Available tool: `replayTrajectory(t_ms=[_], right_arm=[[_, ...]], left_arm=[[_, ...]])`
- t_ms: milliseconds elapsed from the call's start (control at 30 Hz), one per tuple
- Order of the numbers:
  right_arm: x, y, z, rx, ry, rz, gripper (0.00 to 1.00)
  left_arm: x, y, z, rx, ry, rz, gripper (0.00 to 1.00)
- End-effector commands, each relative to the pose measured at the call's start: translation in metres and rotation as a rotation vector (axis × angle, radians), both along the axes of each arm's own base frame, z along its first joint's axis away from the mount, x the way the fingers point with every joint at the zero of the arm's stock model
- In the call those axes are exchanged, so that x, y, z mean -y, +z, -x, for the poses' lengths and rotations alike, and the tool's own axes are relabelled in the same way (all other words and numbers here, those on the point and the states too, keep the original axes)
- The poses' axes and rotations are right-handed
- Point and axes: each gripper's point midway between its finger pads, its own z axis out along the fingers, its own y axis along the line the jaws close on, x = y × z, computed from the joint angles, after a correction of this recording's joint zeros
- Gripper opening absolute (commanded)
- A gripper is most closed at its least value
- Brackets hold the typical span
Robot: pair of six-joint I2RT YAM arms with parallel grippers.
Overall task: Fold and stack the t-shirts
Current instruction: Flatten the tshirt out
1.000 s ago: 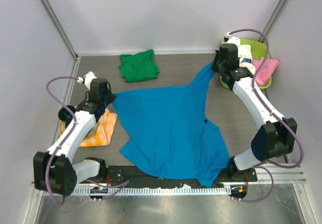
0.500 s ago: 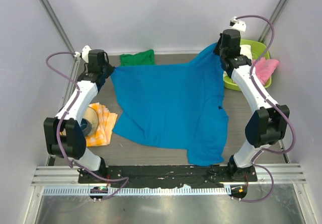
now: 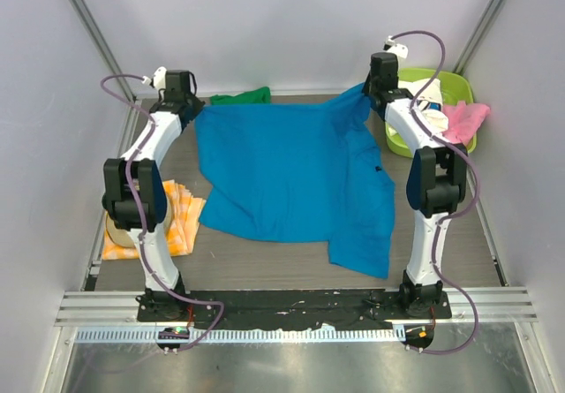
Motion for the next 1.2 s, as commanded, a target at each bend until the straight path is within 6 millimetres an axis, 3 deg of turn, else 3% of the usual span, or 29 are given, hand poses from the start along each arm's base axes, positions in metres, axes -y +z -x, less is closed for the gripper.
replayTrajectory(t_ms=[0,67,100,133,167,200,233,267,300,333,367,433,467,533,567,600,633,667,700,767,800,867,900,933,967,1000,1033,1067,1167], right_arm=[[0.015,0.034,-0.03,0.116,-0.059,0.022,0.01],[0.019,0.027,-0.037,0.107,-0.07,0.024,0.01],[0.019,0.019,-0.046,0.106,-0.071,0.022,0.03],[0.02,0.017,-0.048,0.103,-0.075,0.023,0.11],[0.021,0.016,-0.051,0.106,-0.081,0.028,0.19],[0.024,0.02,-0.054,0.119,-0.088,0.029,0.49],[0.026,0.019,-0.056,0.121,-0.1,0.038,0.75],[0.029,0.024,-0.056,0.133,-0.11,0.048,0.96],[0.031,0.025,-0.054,0.136,-0.119,0.059,0.97],[0.032,0.048,-0.05,0.182,-0.123,0.055,0.97],[0.033,0.058,-0.046,0.201,-0.122,0.057,0.97],[0.033,0.071,-0.033,0.232,-0.121,0.042,0.98],[0.035,0.107,-0.017,0.29,-0.126,0.018,0.98],[0.032,0.112,0.006,0.272,-0.126,0.002,0.98],[0.03,0.147,0.03,0.317,-0.118,-0.016,0.98],[0.026,0.136,0.043,0.279,-0.112,-0.033,0.99],[0.009,0.134,0.061,0.237,-0.064,-0.039,0.99],[0.005,0.153,0.085,0.249,-0.058,-0.045,0.98],[0.0,0.141,0.102,0.203,-0.048,-0.028,0.99],[-0.019,0.114,0.139,0.087,-0.035,0.036,0.99],[-0.021,0.121,0.16,0.087,-0.043,0.017,0.99],[-0.027,0.098,0.193,-0.002,-0.025,0.017,0.99],[-0.027,0.082,0.214,-0.032,-0.009,0.002,0.99],[-0.029,0.077,0.226,-0.035,0.006,-0.018,0.99],[-0.03,0.054,0.241,-0.08,0.021,-0.013,0.99],[-0.032,0.063,0.255,-0.044,0.042,-0.039,1.0],[-0.035,0.059,0.263,-0.049,0.055,-0.059,1.0],[-0.039,0.046,0.272,-0.079,0.089,-0.072,1.0],[-0.046,0.041,0.291,-0.121,0.138,-0.087,0.99]], left_arm=[[-0.015,0.011,-0.037,0.057,0.014,-0.034,0.0],[-0.017,0.005,-0.052,0.06,0.014,-0.041,0.0],[-0.018,0.014,-0.06,0.085,0.012,-0.041,0.0],[-0.017,0.002,-0.066,0.072,0.003,-0.044,0.36],[-0.017,0.003,-0.07,0.079,0.002,-0.046,0.56],[-0.02,0.004,-0.073,0.084,0.007,-0.051,0.87],[-0.024,0.009,-0.076,0.098,0.024,-0.059,0.99],[-0.027,0.019,-0.076,0.121,0.03,-0.067,1.0],[-0.027,0.031,-0.075,0.149,0.03,-0.07,1.0],[-0.026,0.032,-0.07,0.155,0.029,-0.073,1.0],[-0.025,0.067,-0.065,0.232,0.03,-0.063,1.0],[-0.023,0.074,-0.049,0.234,0.03,-0.046,1.0],[-0.019,0.086,-0.038,0.244,0.021,-0.035,1.0],[-0.014,0.11,-0.003,0.241,0.03,-0.033,1.0],[-0.005,0.114,0.011,0.227,0.026,-0.038,1.0],[-0.001,0.117,0.041,0.184,0.016,-0.041,1.0],[0.013,0.114,0.057,0.153,-0.007,-0.037,1.0],[0.02,0.11,0.072,0.124,-0.022,-0.035,1.0],[0.024,0.1,0.103,0.066,-0.045,-0.045,1.0],[0.043,0.085,0.135,0.004,-0.093,-0.056,1.0],[0.046,0.062,0.154,-0.057,-0.111,-0.076,1.0],[0.055,0.052,0.191,-0.102,-0.14,-0.073,1.0],[0.054,0.024,0.21,-0.165,-0.143,-0.087,1.0],[0.057,0.026,0.226,-0.15,-0.154,-0.067,1.0],[0.056,0.018,0.235,-0.161,-0.154,-0.062,1.0],[0.052,-0.005,0.252,-0.213,-0.15,-0.066,1.0],[0.053,-0.006,0.263,-0.202,-0.154,-0.035,0.98],[0.05,-0.027,0.275,-0.238,-0.153,-0.032,0.97],[0.047,-0.05,0.299,-0.276,-0.133,0.006,0.92]])
